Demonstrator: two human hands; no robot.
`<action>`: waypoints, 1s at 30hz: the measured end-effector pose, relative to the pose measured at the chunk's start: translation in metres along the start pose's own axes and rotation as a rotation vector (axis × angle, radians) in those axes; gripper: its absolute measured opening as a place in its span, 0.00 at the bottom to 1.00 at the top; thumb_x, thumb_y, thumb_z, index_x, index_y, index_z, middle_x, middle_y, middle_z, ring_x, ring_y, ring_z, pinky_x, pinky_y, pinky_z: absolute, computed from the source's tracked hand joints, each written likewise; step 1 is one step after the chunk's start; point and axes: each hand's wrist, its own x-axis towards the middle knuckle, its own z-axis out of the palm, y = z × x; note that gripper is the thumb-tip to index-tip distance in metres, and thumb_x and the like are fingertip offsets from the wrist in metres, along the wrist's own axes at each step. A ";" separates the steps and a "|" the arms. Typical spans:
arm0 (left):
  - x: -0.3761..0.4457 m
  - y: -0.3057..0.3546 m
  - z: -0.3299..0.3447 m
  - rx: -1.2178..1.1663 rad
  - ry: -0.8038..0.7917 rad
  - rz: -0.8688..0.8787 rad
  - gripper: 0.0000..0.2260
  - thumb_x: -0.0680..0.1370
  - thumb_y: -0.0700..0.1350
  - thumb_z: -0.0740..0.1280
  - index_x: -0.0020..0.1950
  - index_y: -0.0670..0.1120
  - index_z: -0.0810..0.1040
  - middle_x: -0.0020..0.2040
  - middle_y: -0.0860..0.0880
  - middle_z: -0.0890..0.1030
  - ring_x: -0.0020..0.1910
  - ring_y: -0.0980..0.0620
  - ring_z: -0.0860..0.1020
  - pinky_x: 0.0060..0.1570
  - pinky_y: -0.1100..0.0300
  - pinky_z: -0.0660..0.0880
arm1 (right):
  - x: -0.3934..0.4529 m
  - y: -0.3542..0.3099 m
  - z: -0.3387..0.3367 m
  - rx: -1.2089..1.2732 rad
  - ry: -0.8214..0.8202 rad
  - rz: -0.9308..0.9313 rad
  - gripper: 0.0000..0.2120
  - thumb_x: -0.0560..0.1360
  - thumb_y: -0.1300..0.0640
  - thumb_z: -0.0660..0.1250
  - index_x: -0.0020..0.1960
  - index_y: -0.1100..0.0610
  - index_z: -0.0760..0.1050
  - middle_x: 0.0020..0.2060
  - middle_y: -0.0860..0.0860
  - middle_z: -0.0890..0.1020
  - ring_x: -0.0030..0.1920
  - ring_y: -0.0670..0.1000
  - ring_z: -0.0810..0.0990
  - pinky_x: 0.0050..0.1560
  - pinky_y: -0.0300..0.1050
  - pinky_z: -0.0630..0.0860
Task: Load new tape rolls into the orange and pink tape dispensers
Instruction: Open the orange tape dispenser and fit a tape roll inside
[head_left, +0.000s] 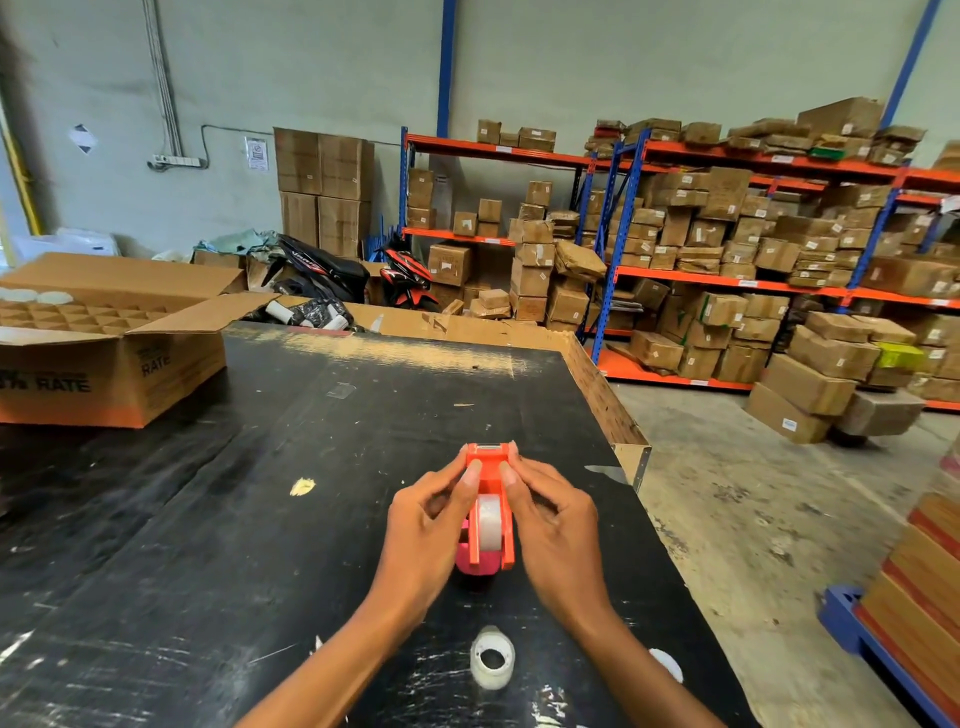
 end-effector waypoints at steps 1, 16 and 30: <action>0.001 -0.001 -0.001 0.001 0.012 -0.015 0.15 0.75 0.49 0.66 0.61 0.49 0.80 0.51 0.44 0.86 0.50 0.48 0.85 0.52 0.48 0.81 | 0.003 -0.002 -0.002 0.005 -0.033 0.027 0.13 0.77 0.60 0.65 0.59 0.49 0.78 0.53 0.45 0.84 0.53 0.40 0.82 0.50 0.33 0.78; 0.008 -0.011 0.002 0.097 -0.015 -0.046 0.19 0.72 0.54 0.68 0.61 0.51 0.81 0.42 0.42 0.85 0.40 0.50 0.83 0.48 0.48 0.81 | 0.018 -0.012 -0.030 -0.540 -0.486 0.055 0.17 0.66 0.51 0.77 0.54 0.44 0.80 0.42 0.48 0.69 0.39 0.43 0.68 0.41 0.35 0.67; 0.009 -0.004 -0.005 0.084 -0.008 -0.122 0.11 0.78 0.51 0.64 0.58 0.53 0.82 0.47 0.50 0.87 0.49 0.49 0.85 0.52 0.50 0.80 | 0.011 -0.003 -0.031 -0.621 -0.415 -0.360 0.16 0.70 0.46 0.71 0.56 0.47 0.81 0.45 0.44 0.76 0.45 0.43 0.75 0.43 0.37 0.74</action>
